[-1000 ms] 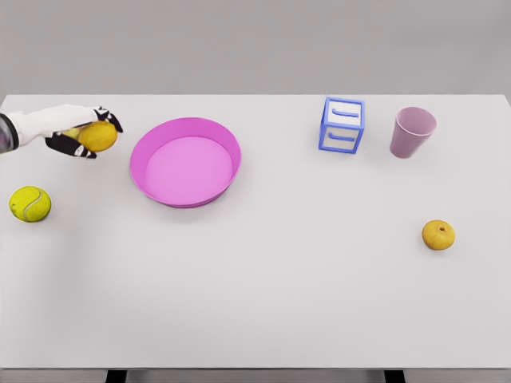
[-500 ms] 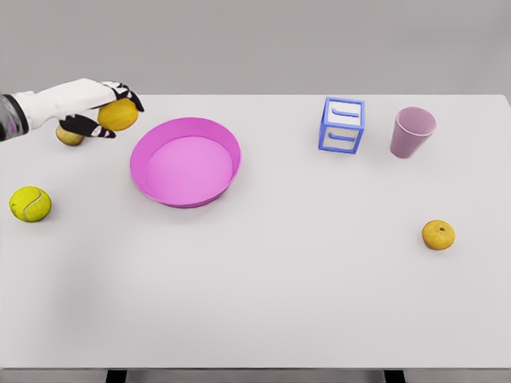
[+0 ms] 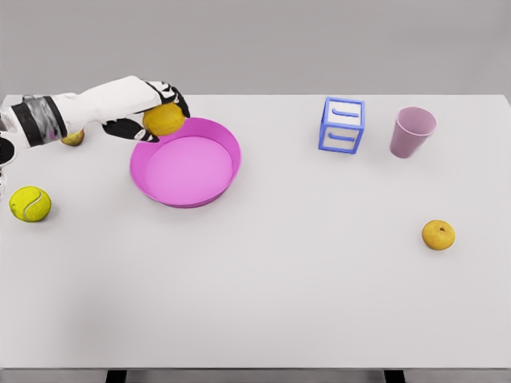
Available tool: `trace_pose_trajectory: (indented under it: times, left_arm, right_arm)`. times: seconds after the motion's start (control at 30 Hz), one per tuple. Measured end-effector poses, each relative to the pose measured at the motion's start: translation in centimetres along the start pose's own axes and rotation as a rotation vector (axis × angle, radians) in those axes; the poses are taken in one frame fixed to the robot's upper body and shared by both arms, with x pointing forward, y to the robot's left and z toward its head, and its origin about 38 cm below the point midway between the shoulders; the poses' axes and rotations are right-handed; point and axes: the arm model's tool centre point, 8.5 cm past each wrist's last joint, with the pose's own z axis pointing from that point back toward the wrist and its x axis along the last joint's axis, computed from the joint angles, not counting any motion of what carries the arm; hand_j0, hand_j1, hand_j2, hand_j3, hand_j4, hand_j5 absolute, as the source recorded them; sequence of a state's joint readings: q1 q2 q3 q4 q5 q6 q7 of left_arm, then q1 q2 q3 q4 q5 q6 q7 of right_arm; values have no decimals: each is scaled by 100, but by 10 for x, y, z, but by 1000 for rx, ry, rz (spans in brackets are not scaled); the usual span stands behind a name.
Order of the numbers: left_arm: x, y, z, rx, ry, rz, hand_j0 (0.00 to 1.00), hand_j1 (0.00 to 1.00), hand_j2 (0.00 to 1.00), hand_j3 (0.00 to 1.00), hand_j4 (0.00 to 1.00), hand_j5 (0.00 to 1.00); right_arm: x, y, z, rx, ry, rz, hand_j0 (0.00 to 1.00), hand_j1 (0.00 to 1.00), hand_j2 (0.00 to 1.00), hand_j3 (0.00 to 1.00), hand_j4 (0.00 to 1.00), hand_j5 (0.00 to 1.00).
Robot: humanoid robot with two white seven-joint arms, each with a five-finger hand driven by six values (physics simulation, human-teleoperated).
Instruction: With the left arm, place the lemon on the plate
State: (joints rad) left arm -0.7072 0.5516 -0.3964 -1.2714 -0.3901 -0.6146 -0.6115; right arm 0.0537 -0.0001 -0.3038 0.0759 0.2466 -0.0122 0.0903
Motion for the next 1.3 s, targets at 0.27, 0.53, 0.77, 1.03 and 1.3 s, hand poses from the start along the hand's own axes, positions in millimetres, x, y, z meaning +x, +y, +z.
trace_pose_trajectory:
  times: [0.27, 0.53, 0.77, 1.03, 1.3]
  left_arm:
    - [18, -7, -19, 15, -57, 17, 69, 69, 69, 69, 69, 69]
    - [26, -9, -22, 19, -78, 10, 100, 100, 100, 100, 100, 100]
    - [29, -9, -18, 28, -90, 16, 100, 100, 100, 100, 100, 100]
    - [39, -13, 35, 65, -165, 118, 100, 100, 100, 100, 100, 100]
    - [33, -17, 85, 43, -154, 202, 100, 100, 100, 100, 100, 100]
  right_arm:
    - [0, 0, 0, 0, 0, 0, 100, 100, 100, 100, 100, 100]
    - [0, 0, 0, 0, 0, 0, 100, 100, 100, 100, 100, 100]
    - [0, 0, 0, 0, 0, 0, 100, 100, 100, 100, 100, 100]
    - [0, 0, 0, 0, 0, 0, 100, 100, 100, 100, 100, 100]
    - [0, 0, 0, 0, 0, 0, 100, 100, 100, 100, 100, 100]
